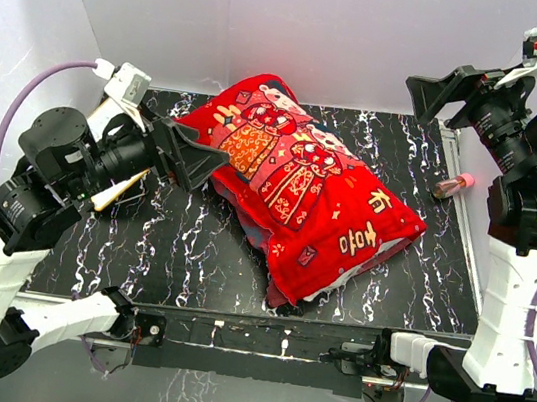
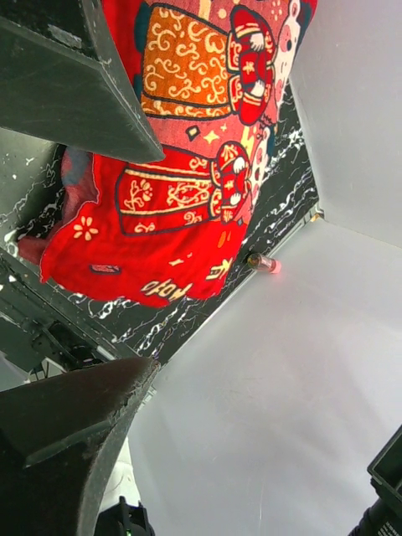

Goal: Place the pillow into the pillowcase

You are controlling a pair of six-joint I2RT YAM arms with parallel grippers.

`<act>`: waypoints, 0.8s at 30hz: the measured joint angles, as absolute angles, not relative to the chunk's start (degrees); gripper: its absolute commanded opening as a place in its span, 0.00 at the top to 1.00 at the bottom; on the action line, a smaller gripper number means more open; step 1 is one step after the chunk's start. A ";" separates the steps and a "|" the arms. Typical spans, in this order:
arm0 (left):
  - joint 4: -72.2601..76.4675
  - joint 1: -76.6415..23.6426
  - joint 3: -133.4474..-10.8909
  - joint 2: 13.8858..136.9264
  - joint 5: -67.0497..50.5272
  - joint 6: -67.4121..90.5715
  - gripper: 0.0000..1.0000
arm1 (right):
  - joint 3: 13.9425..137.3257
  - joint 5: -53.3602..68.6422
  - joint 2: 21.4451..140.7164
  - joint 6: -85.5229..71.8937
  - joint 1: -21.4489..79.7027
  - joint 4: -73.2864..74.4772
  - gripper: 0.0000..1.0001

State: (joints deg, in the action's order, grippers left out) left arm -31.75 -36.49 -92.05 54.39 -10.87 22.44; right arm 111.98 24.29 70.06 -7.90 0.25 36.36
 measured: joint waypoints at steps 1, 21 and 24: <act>-31.75 -36.49 -92.03 54.19 -10.87 22.39 0.03 | 111.98 24.29 70.04 -7.90 0.25 36.36 0.01; -31.31 -36.49 -90.83 52.66 -10.50 22.09 0.03 | 111.85 23.66 67.42 -7.77 0.25 36.45 0.01; -30.94 -36.49 -90.54 52.49 -10.50 22.13 0.03 | 111.59 23.70 67.26 -7.70 0.25 36.47 0.01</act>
